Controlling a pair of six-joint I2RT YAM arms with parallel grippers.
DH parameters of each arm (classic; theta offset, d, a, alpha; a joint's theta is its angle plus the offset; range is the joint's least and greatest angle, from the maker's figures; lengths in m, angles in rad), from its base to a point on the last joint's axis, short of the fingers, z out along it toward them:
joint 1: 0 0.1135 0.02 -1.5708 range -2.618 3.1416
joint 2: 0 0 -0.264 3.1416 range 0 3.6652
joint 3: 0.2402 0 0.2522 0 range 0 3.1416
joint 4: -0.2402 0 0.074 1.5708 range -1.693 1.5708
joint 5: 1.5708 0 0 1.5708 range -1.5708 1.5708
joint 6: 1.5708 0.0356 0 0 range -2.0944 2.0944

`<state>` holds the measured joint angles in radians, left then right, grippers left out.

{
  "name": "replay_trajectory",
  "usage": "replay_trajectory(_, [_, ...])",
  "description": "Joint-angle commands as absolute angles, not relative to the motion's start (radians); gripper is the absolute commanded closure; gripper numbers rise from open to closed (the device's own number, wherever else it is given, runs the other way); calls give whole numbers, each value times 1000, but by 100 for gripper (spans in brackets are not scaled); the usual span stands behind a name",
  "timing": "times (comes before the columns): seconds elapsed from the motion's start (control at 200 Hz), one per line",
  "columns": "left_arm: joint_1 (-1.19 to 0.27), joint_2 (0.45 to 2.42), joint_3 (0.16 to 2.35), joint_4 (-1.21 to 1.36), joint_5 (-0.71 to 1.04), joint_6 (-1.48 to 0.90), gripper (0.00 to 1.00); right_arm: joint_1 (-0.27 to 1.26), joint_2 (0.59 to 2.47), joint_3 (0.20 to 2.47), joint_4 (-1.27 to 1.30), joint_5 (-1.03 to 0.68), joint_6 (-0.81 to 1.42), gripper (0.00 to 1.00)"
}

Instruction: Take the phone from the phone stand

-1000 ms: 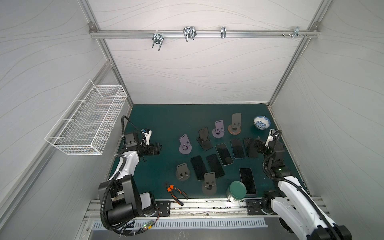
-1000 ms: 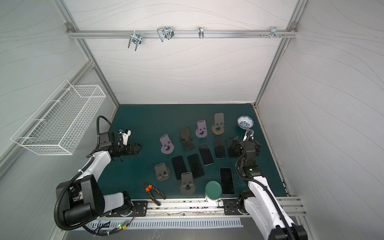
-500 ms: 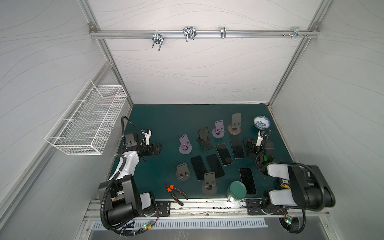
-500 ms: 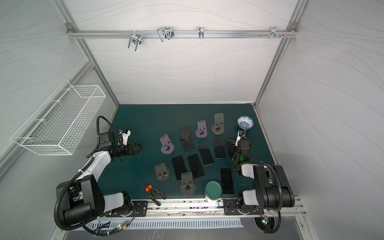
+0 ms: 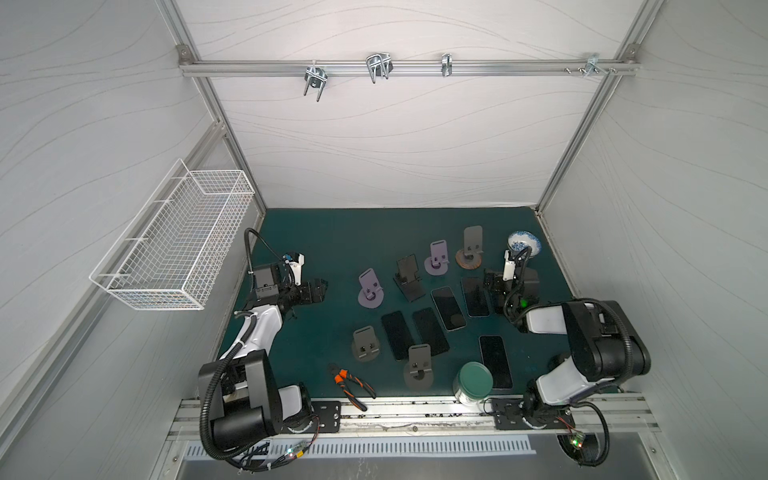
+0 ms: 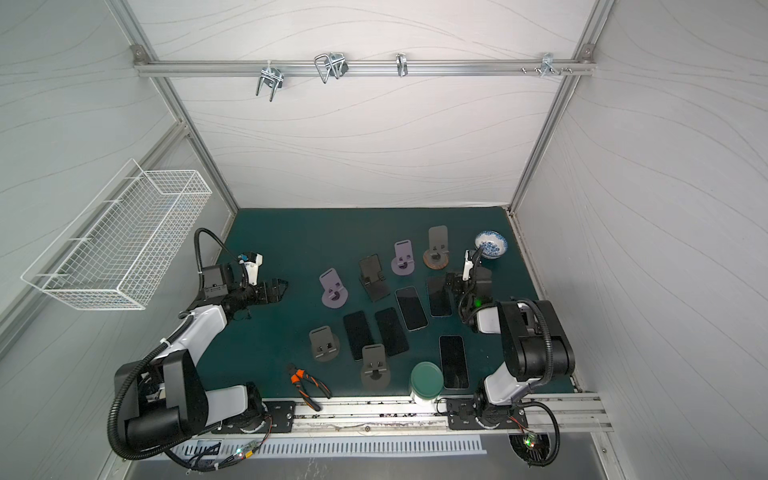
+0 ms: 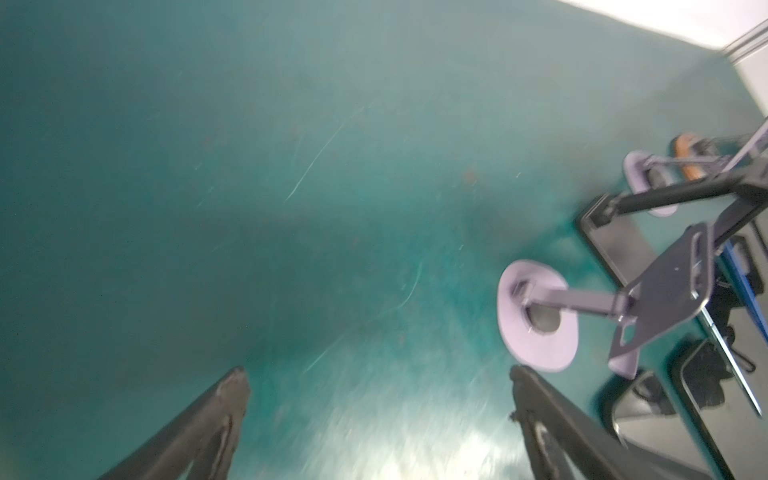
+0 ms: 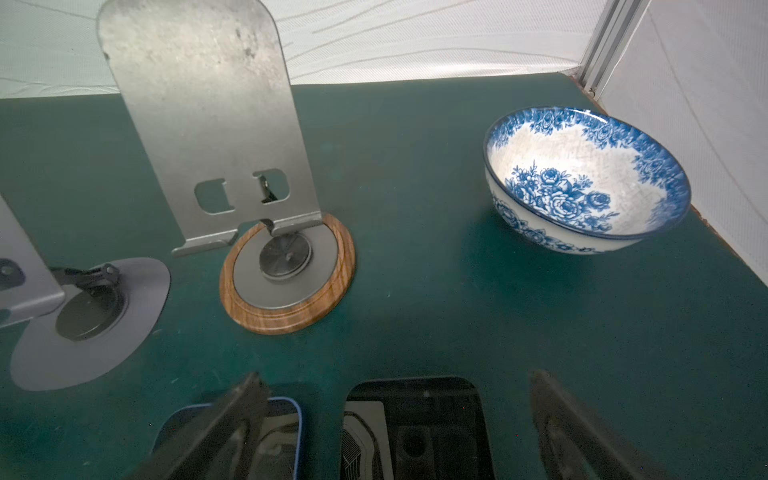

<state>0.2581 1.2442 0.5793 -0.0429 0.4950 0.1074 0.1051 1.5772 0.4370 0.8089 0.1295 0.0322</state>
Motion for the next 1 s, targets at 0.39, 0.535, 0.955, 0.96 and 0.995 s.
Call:
replay_trajectory(0.39, [111, 1309, 289, 841, 228, -13, 0, 103, 1571, 446, 784, 123, 14, 1])
replay_trajectory(0.535, [96, 1588, 239, 1256, 187, -19, 0, 103, 1571, 446, 784, 123, 14, 1])
replay_trajectory(0.955, [67, 1540, 353, 948, 81, -18, 0, 104, 1568, 443, 787, 125, 13, 1])
replay_trajectory(0.96, [67, 1540, 353, 949, 81, -18, 0, 104, 1568, 443, 788, 125, 13, 1])
replay_trajectory(0.995, [67, 1545, 350, 963, 81, -17, 0, 104, 1567, 443, 788, 125, 13, 1])
